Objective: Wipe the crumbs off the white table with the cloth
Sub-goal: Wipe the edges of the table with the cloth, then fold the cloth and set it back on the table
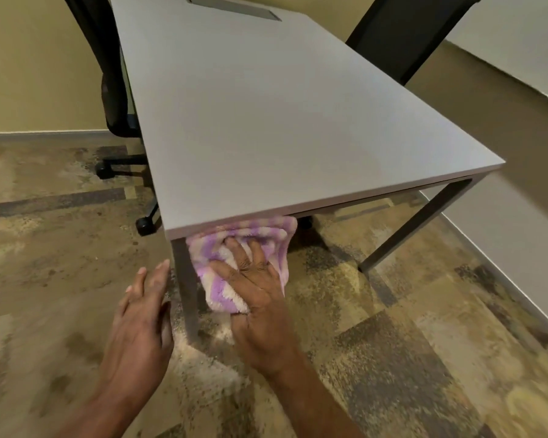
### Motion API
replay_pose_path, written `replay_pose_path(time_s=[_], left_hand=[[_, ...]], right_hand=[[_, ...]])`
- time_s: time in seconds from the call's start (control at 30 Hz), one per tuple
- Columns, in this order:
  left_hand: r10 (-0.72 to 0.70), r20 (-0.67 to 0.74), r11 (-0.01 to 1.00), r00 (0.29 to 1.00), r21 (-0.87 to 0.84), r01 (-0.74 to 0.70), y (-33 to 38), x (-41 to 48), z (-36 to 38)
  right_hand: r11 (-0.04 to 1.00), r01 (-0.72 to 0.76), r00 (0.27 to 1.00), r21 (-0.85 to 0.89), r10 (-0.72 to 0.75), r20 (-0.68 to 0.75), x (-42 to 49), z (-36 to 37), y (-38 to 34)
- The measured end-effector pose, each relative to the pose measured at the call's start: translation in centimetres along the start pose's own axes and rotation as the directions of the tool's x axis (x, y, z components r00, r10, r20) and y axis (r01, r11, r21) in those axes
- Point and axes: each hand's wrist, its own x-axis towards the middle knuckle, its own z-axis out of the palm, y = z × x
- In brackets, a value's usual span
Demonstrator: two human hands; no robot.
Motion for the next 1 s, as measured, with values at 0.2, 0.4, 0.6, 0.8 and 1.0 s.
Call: replay_pose_path(time_s=[0.2,0.4,0.6,0.8,1.0], left_hand=[[-0.128,-0.019,0.986,0.992,-0.113,0.125,3.5,-2.2,-2.4],[-0.093,-0.082,0.966,0.992,-0.248,0.071,10.7,-3.5,-4.9],[-0.197,0.169,0.782,0.966,-0.567,0.259,19.3,-2.1,-7.9],[-0.327,0.508,0.548,0.797,-0.585,0.598,26.2,0.4,-11.4],[-0.419,0.585,0.368,0.695,-0.59,0.719,31.6,2.3,-13.7]], right_hand=[[0.455,-0.622,0.604,0.637,0.797,0.02,-0.2,-5.7,-0.9],[0.201,-0.499,0.6,0.843,0.782,0.169,0.1,-10.5,-3.0],[0.375,-0.573,0.611,0.729,0.788,0.075,0.6,-13.7,-6.2],[0.677,-0.458,0.852,0.575,0.518,0.069,0.6,-16.4,-8.1],[0.804,-0.284,0.952,0.522,0.302,0.053,1.5,-21.5,-9.9]])
